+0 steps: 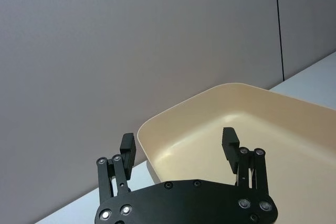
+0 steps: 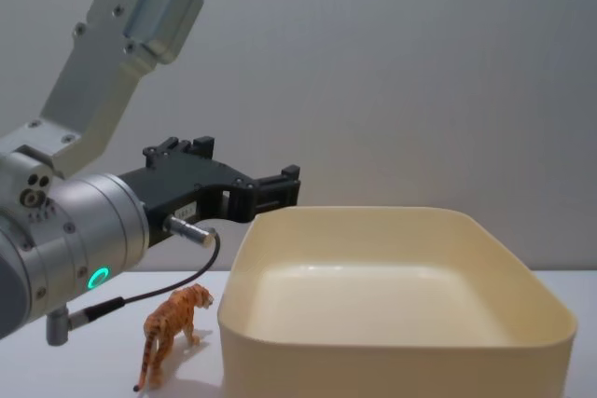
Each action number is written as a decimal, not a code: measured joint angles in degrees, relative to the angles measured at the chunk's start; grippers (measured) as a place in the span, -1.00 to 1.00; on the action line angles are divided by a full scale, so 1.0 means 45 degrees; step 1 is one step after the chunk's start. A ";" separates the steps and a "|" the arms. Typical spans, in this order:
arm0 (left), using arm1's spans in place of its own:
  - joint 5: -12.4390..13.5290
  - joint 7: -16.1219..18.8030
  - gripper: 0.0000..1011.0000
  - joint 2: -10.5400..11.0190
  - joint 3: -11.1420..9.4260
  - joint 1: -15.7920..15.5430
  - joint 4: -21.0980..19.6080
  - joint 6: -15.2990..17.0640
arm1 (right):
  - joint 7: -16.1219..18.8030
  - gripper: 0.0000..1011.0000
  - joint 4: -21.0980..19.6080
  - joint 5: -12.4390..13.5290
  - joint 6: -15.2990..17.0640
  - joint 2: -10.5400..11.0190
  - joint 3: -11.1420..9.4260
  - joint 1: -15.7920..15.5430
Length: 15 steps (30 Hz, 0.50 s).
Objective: Pick up the toy alternately with two hands and place it into the central storage box.
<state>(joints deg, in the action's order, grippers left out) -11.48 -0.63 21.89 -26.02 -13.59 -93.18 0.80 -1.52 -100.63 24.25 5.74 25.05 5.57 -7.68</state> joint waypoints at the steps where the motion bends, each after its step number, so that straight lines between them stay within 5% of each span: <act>1: 0.0000 0.0000 0.98 0.0000 0.0000 0.0000 0.0000 0.0000 | 0.0023 -0.31 -0.0044 0.0010 -0.0028 -0.0014 -0.0002 0.0053; 15: 0.0000 0.0000 0.98 -0.0001 0.0000 0.0000 0.0000 0.0000 | 0.1485 -0.31 -0.0295 0.0002 0.0363 -0.0466 0.0238 0.1493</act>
<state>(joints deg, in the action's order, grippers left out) -11.48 -0.63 21.89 -26.02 -13.59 -93.18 0.80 5.16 -101.95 24.26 7.37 22.95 6.65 -0.96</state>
